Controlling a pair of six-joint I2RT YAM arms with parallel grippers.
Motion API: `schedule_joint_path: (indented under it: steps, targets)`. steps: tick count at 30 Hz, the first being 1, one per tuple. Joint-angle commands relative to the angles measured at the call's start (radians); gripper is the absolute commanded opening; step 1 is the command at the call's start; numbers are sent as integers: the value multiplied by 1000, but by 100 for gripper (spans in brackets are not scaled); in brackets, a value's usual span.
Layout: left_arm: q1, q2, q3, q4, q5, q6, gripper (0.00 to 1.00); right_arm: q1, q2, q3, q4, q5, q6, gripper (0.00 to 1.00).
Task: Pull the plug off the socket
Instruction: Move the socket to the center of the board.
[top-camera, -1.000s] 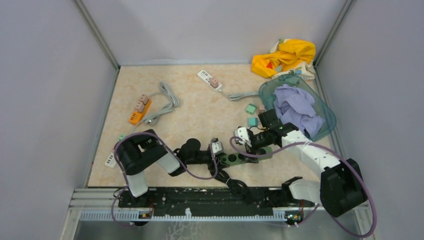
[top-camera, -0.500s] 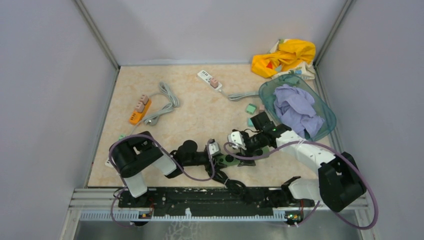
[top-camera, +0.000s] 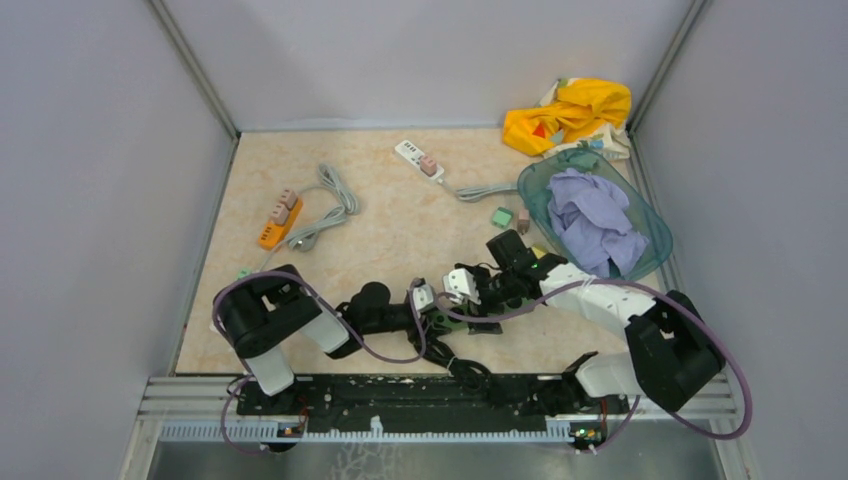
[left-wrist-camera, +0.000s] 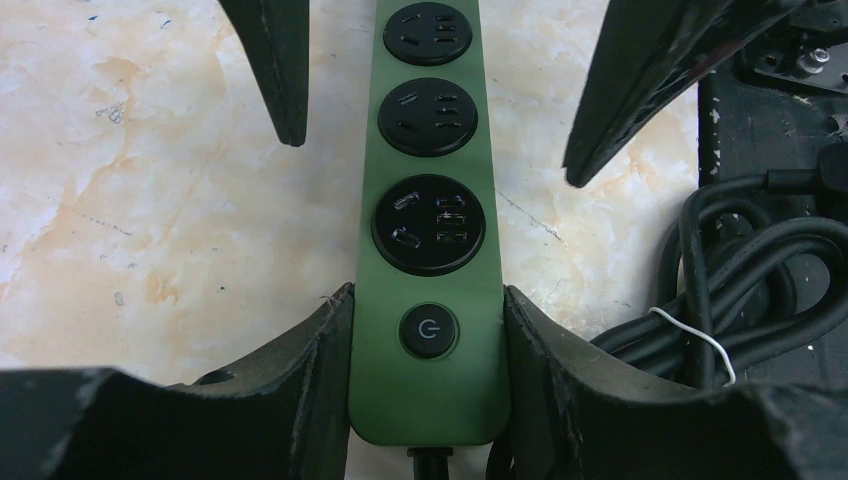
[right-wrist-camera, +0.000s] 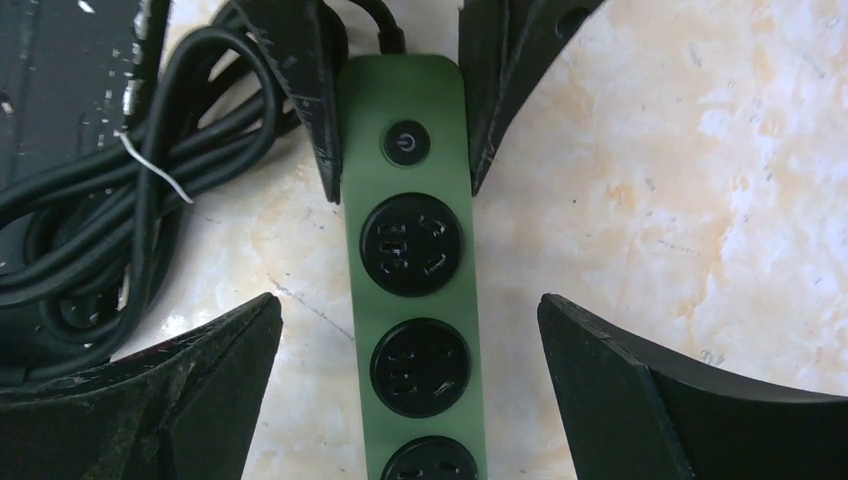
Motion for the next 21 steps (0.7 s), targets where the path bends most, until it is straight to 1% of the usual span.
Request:
schedule_joint_path:
  steps: [1, 7, 11, 17, 19, 21]
  targets:
    - [5, -40, -14, 113, 7, 18, 0, 21, 38, -3, 80, 63, 44, 98]
    - [3, -54, -32, 155, 40, 46, 0, 30, 51, -13, 118, 98, 69, 92]
    - [3, -61, -47, 206, 61, 50, 0, 40, 68, -4, 104, 95, 55, 82]
    - [3, -80, -59, 217, 65, 57, 0, 62, 79, 11, 72, 86, 32, 61]
    - [3, -89, -66, 223, 59, 58, 0, 63, 79, 16, 62, 77, 27, 51]
    - [3, -98, -71, 223, 47, 58, 0, 62, 79, 23, 52, 73, 23, 38]
